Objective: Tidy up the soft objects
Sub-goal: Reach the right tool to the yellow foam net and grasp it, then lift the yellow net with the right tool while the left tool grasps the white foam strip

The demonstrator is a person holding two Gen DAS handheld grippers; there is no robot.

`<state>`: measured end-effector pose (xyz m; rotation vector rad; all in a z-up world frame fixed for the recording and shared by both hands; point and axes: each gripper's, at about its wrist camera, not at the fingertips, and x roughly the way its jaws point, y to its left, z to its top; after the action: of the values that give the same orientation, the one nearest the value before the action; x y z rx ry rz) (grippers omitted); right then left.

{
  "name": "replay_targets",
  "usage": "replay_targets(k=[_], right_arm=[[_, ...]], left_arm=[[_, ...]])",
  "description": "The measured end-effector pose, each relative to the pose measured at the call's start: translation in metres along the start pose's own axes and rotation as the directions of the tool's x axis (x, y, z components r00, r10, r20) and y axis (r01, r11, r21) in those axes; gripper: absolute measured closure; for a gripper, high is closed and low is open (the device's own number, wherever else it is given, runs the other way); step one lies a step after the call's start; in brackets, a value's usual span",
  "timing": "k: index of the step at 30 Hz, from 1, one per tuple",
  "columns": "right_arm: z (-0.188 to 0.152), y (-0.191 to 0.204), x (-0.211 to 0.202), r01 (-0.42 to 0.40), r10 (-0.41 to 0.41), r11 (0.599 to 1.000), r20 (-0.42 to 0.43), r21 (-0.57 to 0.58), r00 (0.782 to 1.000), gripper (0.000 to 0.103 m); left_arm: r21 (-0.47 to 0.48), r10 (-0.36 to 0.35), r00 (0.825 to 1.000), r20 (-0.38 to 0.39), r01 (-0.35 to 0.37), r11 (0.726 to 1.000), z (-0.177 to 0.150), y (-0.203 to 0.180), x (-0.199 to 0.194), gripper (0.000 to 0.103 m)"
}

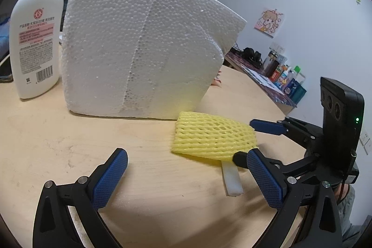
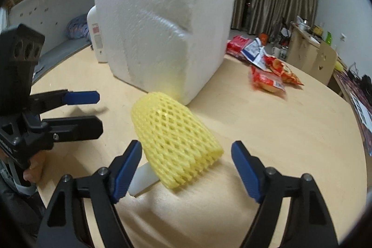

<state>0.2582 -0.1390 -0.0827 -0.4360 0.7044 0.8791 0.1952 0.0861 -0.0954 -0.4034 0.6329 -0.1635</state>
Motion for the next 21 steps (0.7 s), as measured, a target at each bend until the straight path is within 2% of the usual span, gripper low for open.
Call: replay_targets(k=[4,8,12,14,18,21], right_arm=[[0.003,0.004,0.008,-0.008,0.007,0.999,-0.019,-0.035,1.000,0.021],[0.005,0.008,0.018,-0.017,0.014,0.998,-0.052,-0.054,0.999,0.037],[0.003,0.012,0.019,-0.013,0.009,0.997,-0.056,-0.080,0.998,0.040],[0.003,0.013,0.018,-0.010,0.006,0.997,-0.051,-0.079,0.999,0.053],[0.002,0.009,0.015,-0.016,0.013,0.999,-0.051,-0.049,0.999,0.067],[0.001,0.003,0.008,-0.022,0.022,1.000,-0.020,-0.007,1.000,0.069]], left_arm=[[0.012,-0.007,1.000,-0.007,0.007,1.000,-0.001,-0.003,0.002,0.001],[0.014,-0.016,1.000,-0.024,0.016,1.000,-0.001,-0.005,0.005,0.001],[0.013,-0.023,0.999,-0.025,0.023,1.000,0.000,-0.005,0.006,0.001],[0.012,-0.023,0.999,-0.027,0.024,1.000,-0.001,-0.004,0.007,0.001],[0.006,-0.029,0.999,-0.032,0.030,1.000,0.000,-0.004,0.010,0.001],[0.007,-0.032,0.999,-0.029,0.032,0.999,-0.001,-0.003,0.009,0.001]])
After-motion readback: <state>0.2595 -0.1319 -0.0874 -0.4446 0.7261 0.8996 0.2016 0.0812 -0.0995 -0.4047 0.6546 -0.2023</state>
